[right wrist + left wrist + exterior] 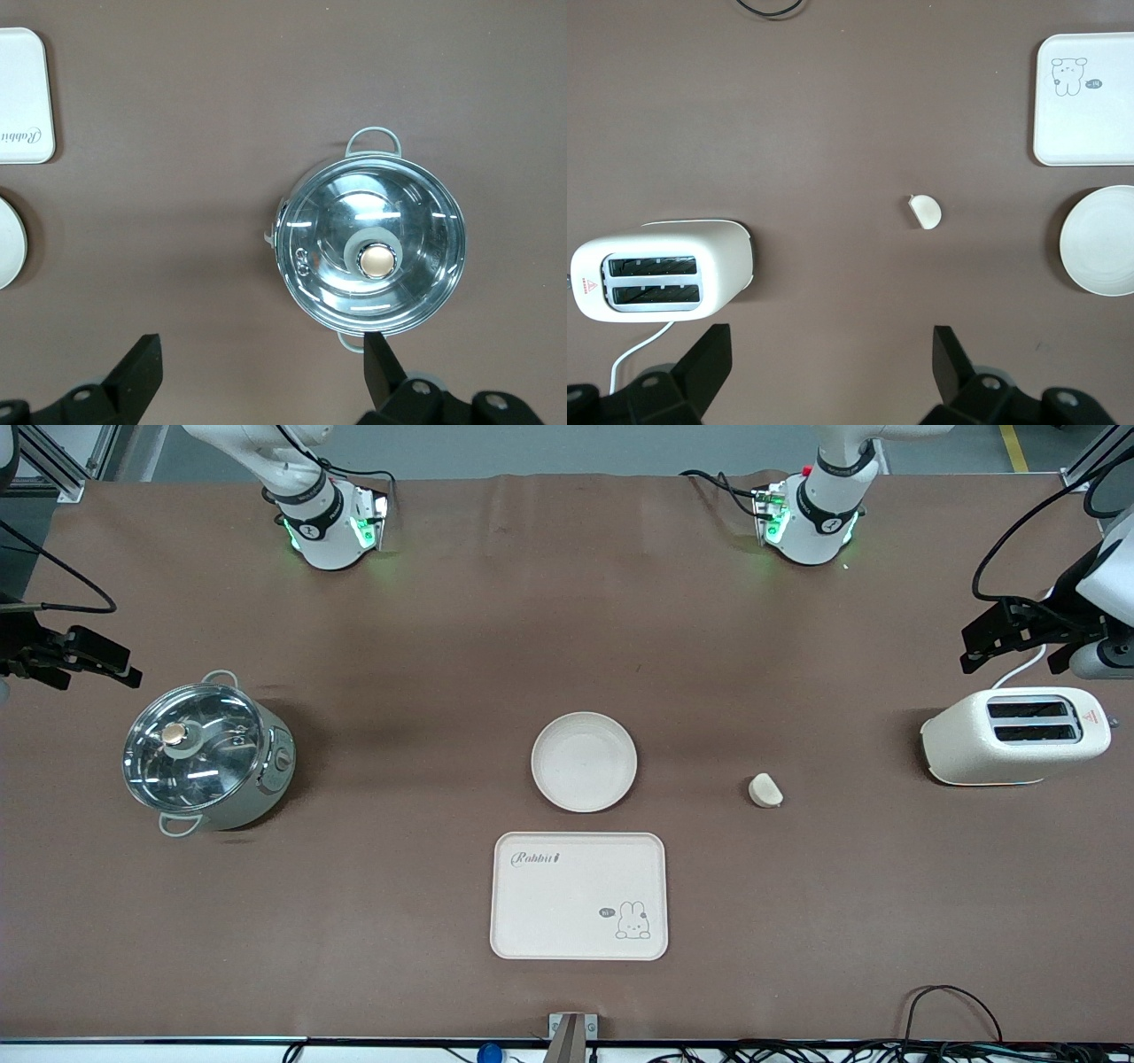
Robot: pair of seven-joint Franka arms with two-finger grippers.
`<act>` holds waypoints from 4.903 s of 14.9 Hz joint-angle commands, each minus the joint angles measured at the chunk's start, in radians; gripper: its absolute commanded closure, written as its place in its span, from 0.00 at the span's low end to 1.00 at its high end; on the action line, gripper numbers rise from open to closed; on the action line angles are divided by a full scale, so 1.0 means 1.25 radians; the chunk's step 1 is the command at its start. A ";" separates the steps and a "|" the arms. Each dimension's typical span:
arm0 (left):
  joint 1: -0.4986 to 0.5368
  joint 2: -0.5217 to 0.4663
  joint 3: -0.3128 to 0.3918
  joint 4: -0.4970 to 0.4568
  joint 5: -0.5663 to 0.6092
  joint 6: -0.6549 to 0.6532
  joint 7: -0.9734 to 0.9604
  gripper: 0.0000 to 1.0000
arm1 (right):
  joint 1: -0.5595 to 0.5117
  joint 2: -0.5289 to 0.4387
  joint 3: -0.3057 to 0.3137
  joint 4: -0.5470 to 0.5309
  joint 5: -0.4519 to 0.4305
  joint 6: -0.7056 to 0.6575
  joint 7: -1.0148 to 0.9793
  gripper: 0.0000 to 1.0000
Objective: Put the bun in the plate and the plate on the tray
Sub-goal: 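Move the right gripper from beside the pot toward the white plate, then lower the right gripper onto the plate rim and close it, then reach the left gripper down over the white bun, then close the left gripper on the bun and lift it, then carry the bun over the plate and open the left gripper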
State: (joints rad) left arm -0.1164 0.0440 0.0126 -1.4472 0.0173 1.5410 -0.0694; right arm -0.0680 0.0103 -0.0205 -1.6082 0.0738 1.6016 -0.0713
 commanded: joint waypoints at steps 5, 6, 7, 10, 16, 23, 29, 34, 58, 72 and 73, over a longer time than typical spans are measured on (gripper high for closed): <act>-0.003 -0.002 0.006 0.005 -0.004 0.001 0.004 0.00 | 0.006 0.004 0.000 -0.008 0.072 0.011 0.003 0.00; -0.003 -0.003 0.006 0.007 0.002 0.002 0.006 0.00 | 0.026 0.032 0.000 -0.012 0.092 0.022 0.009 0.00; -0.004 -0.005 0.006 0.005 0.002 0.001 0.005 0.00 | 0.063 0.074 0.000 -0.034 0.097 0.075 0.010 0.00; -0.005 -0.005 0.003 0.005 0.001 0.000 0.005 0.00 | 0.140 0.156 0.002 -0.116 0.163 0.274 0.036 0.00; -0.003 -0.005 0.005 0.005 0.000 0.000 0.008 0.00 | 0.340 0.330 0.002 -0.119 0.217 0.527 0.198 0.00; -0.001 -0.003 0.005 -0.002 0.000 -0.002 0.019 0.00 | 0.510 0.460 0.002 -0.119 0.240 0.711 0.351 0.00; -0.005 0.035 0.002 -0.062 -0.028 0.002 -0.007 0.00 | 0.582 0.500 0.002 -0.120 0.243 0.774 0.413 0.00; -0.032 0.188 -0.048 -0.099 -0.081 0.136 -0.090 0.00 | 0.582 0.502 0.002 -0.120 0.243 0.775 0.412 0.00; -0.043 0.380 -0.109 -0.406 -0.019 0.726 -0.083 0.91 | 0.604 0.514 0.002 -0.154 0.243 0.853 0.412 0.01; -0.282 0.575 -0.206 -0.040 -0.030 0.568 -0.630 0.53 | 0.618 0.523 0.000 -0.169 0.242 0.856 0.408 1.00; -0.284 0.578 -0.205 -0.042 -0.020 0.593 -0.633 0.01 | 0.618 0.523 0.000 -0.169 0.242 0.856 0.407 1.00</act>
State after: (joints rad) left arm -0.4745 0.7437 -0.2480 -1.5377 -0.0218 2.2589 -0.8468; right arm 0.6993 0.6683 -0.0163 -1.7991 0.3558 2.6580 0.4417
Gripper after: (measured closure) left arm 0.850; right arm 0.956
